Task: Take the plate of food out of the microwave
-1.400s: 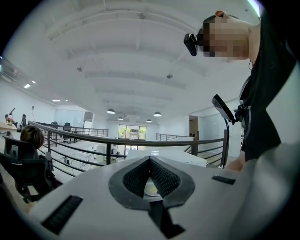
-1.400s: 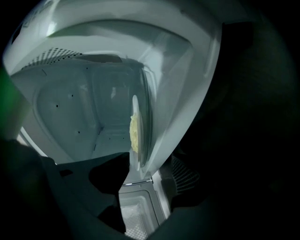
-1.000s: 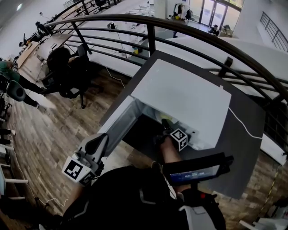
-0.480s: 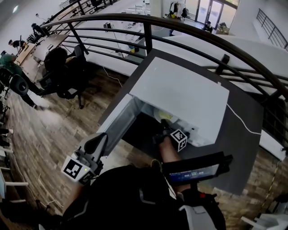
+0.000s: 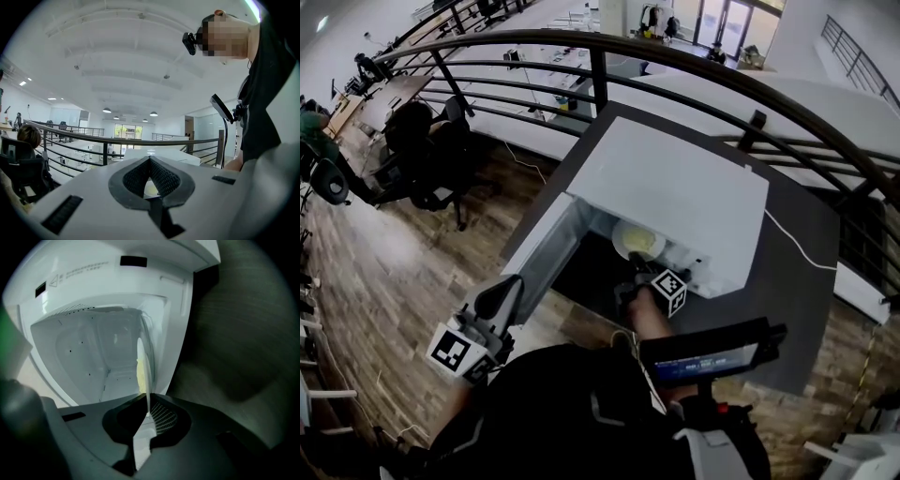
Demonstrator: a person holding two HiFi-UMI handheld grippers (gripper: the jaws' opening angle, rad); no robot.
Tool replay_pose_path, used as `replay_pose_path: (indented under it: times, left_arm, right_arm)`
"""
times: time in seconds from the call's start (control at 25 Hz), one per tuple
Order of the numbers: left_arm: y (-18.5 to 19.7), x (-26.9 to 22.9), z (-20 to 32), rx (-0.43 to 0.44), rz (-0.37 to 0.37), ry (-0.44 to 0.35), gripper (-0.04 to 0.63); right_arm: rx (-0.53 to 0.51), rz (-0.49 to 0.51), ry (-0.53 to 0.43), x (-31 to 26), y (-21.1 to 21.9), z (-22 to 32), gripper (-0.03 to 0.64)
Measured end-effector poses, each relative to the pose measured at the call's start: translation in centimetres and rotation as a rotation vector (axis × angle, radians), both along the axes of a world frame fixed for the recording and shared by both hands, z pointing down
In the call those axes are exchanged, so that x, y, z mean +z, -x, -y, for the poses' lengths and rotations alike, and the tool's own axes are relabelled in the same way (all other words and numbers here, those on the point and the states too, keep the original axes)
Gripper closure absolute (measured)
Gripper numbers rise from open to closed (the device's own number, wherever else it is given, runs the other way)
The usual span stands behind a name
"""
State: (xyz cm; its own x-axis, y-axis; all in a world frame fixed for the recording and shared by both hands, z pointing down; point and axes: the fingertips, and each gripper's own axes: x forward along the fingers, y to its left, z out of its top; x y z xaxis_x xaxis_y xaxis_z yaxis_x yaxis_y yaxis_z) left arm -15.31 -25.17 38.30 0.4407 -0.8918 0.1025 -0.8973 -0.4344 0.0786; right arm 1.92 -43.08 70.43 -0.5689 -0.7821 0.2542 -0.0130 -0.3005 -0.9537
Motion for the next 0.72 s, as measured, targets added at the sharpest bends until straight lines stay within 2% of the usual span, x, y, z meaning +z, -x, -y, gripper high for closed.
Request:
replay_pose_path:
  times: [0.32,0.72]
  left_arm:
    - [-0.4,0.0,-0.2,0.039,-0.016,-0.005,0.591]
    - [-0.6,0.0,-0.5,0.086,-0.034,-0.013,0.591]
  right_arm:
    - [-0.048,0.01,0.009,-0.5,0.5,-2.2,0.6]
    - [-0.117,0.037,-0.043,-3.7,2.3,-5.0,0.6]
